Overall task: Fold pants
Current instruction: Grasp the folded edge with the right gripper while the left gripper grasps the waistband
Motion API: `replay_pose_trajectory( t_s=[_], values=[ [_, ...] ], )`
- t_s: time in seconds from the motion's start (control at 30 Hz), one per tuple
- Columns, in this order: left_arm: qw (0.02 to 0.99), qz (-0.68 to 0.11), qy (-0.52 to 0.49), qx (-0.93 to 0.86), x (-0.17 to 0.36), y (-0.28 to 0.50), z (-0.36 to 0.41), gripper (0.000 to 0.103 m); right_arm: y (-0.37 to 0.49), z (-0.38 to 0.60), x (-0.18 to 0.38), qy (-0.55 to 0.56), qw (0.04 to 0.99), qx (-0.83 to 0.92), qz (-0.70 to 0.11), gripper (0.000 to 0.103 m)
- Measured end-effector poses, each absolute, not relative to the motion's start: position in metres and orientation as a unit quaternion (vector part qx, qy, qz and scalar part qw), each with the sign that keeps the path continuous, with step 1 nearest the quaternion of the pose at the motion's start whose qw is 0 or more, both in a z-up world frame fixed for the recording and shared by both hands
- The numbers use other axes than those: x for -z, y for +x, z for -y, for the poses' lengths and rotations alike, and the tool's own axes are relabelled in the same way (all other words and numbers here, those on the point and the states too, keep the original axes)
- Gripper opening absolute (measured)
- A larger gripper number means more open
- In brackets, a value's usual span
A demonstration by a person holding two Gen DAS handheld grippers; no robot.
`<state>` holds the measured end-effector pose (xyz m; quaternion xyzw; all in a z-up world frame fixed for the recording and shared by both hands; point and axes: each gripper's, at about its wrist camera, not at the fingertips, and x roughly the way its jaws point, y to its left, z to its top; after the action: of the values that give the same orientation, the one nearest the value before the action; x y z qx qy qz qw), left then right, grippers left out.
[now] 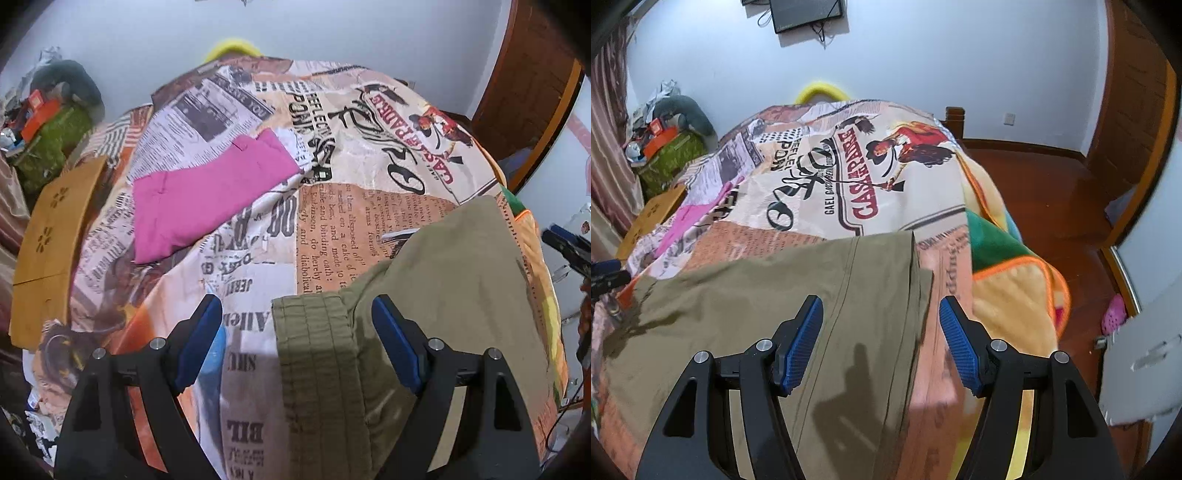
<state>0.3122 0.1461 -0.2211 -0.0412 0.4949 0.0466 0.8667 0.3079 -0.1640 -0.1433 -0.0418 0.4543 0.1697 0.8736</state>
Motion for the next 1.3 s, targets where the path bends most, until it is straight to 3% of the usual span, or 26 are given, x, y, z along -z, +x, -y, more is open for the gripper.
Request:
replay_pose_trajectory(
  t_s=[0.43, 0.5, 0.57, 0.67, 1.03, 1.3],
  values=[
    [0.847, -0.529, -0.037, -0.028, 0.268, 0.337, -0.145, 0.084, 0.397, 0.15, 0.205, -0.039, 0.85, -0.177, -0.494, 0.06],
    [0.851, -0.522, -0.051, -0.03, 0.272, 0.335, -0.149, 0.085, 0.402, 0.149, 0.218, -0.032, 0.839, -0.184, -0.511, 0.047],
    [0.856, -0.511, -0.066, -0.038, 0.272, 0.333, -0.153, 0.085, 0.405, 0.144, 0.231, -0.05, 0.828, -0.182, -0.529, 0.025],
    [0.858, -0.501, -0.097, -0.058, 0.273, 0.332, -0.164, 0.081, 0.398, 0.139, 0.234, -0.08, 0.832, -0.181, -0.518, 0.022],
    [0.846, -0.51, -0.13, -0.083, 0.277, 0.332, -0.173, 0.083, 0.404, 0.131, 0.23, -0.115, 0.822, -0.148, -0.538, 0.019],
    [0.879, -0.465, -0.087, -0.058, 0.22, 0.306, -0.158, 0.082, 0.367, 0.118, 0.174, -0.116, 0.822, -0.202, -0.519, 0.026]
  ],
)
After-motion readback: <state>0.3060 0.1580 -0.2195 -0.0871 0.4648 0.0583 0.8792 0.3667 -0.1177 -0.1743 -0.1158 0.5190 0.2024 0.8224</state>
